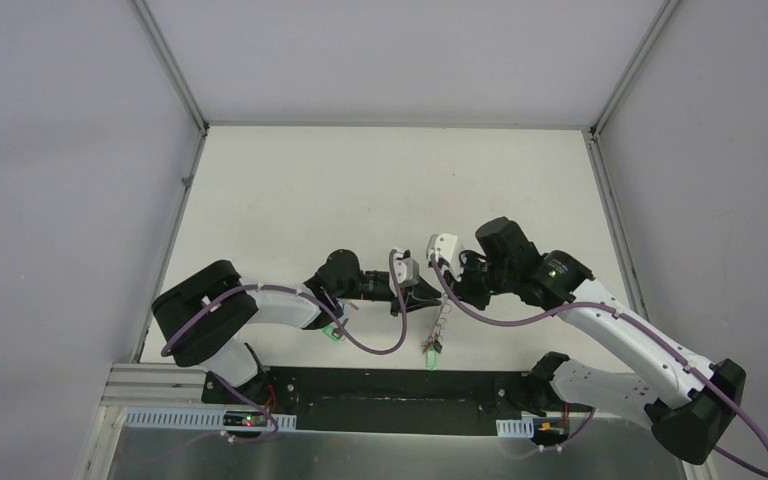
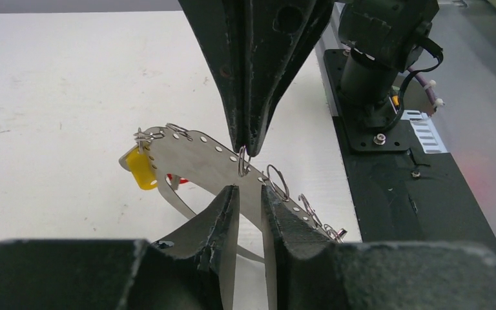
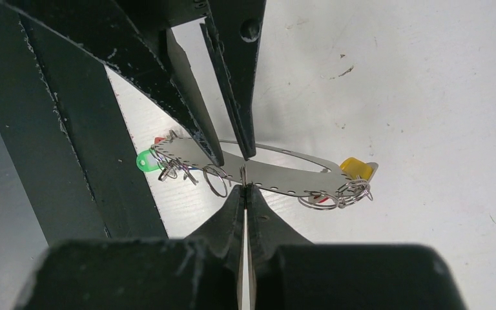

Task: Put the keys on the keyring

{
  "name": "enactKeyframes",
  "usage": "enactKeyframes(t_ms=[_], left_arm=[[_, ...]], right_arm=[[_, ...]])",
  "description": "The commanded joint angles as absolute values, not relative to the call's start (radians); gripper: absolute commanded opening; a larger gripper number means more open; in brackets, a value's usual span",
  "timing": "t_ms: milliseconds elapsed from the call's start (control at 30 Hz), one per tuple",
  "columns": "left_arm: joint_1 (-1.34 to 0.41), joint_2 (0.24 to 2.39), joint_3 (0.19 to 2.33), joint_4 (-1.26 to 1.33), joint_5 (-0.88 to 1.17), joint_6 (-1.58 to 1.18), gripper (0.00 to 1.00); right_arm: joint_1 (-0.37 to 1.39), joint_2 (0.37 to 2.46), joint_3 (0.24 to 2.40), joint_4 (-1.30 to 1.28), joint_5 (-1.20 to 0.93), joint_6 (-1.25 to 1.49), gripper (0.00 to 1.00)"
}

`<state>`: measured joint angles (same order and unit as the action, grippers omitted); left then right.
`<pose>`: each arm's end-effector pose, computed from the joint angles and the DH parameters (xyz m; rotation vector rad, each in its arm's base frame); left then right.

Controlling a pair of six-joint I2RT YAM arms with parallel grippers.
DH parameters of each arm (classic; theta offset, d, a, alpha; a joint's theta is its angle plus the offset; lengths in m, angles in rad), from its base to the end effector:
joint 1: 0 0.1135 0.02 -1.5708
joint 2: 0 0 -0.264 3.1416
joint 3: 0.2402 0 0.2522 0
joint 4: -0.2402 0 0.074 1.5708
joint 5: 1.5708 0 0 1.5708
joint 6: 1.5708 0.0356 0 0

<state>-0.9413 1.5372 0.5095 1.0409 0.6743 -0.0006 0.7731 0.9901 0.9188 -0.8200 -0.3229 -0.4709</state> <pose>0.1533 -0.2482 0.2000 1.2378 1.1745 -1.2415 0.1292 0.1418 0.2928 -1.5530 1.9225 0.5285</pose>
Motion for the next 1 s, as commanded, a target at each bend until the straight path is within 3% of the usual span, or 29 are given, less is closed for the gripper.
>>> enactKeyframes(t_ms=[0, 333, 633, 967], left_arm=[[-0.941, 1.548, 0.543, 1.131, 0.744, -0.039, 0.19], [-0.942, 1.529, 0.543, 1.140, 0.684, -0.037, 0.25], [-0.941, 1.540, 0.550, 1.168, 0.693, -0.049, 0.17], [-0.941, 1.552, 0.568, 1.168, 0.706, -0.058, 0.18]], right_arm=[[0.778, 0.976, 0.926, -0.768, -0.349, -0.482, 0.00], [0.778, 0.976, 0.930, -0.774, -0.354, -0.482, 0.00], [0.778, 0.974, 0.927, -0.769, -0.361, -0.479, 0.00], [0.778, 0.971, 0.930, -0.770, -0.360, -0.477, 0.00]])
